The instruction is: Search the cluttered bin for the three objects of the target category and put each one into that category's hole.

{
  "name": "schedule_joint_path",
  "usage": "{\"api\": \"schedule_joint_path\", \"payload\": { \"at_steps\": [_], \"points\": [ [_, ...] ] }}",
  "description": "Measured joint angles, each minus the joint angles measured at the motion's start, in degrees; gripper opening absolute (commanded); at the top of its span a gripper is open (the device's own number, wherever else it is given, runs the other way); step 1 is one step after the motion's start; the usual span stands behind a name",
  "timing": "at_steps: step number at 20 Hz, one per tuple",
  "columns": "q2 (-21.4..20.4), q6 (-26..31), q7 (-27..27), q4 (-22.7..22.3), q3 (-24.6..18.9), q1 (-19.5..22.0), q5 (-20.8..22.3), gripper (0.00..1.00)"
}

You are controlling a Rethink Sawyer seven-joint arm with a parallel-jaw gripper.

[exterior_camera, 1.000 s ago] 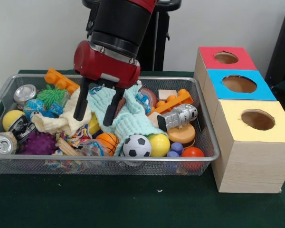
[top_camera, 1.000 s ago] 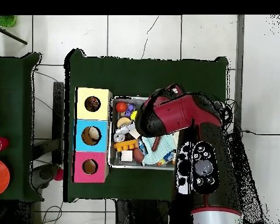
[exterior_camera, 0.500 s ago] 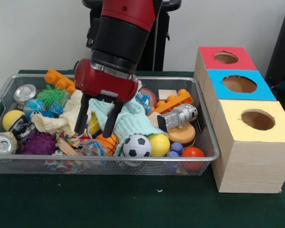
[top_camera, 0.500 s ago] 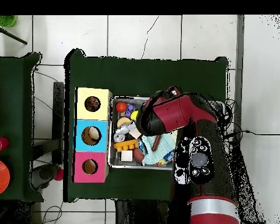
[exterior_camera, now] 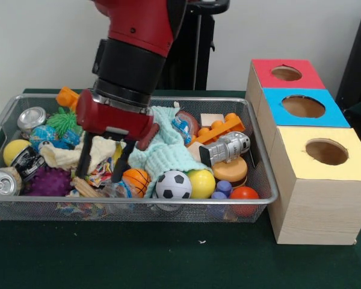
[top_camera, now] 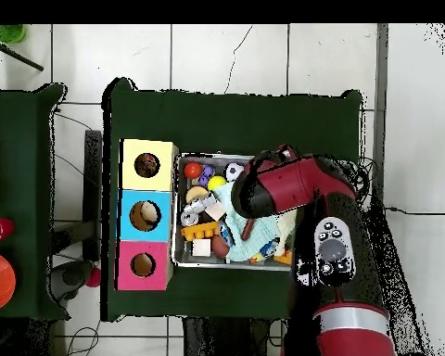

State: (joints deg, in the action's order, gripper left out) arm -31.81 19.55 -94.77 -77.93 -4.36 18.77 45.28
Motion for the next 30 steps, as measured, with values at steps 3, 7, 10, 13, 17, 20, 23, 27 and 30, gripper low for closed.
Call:
{"api": "schedule_joint_path", "payload": {
  "at_steps": [3,7,10,13,17,20,23,27,30],
  "points": [
    [0.06,-0.02,0.00,0.00,-0.03,1.53,0.01,1.00],
    [0.24,-0.02,0.00,0.00,-0.04,3.15,0.01,1.00],
    [0.35,-0.02,0.00,0.00,-0.04,3.52,0.01,1.00],
    [0.58,-0.02,0.00,-0.12,-0.18,3.77,-0.02,1.00],
    [0.65,-0.02,0.00,-0.83,-1.94,5.11,-1.36,1.00],
    [0.65,-0.01,0.00,-1.70,-3.50,6.44,-2.82,1.00],
    [0.70,0.00,0.00,-2.48,-4.56,7.43,-3.68,1.00],
    [0.81,0.22,0.00,-2.82,-5.47,7.98,-4.23,1.00],
    [0.88,0.69,0.00,-2.87,-5.89,8.12,-4.68,1.00]
  ]
}}
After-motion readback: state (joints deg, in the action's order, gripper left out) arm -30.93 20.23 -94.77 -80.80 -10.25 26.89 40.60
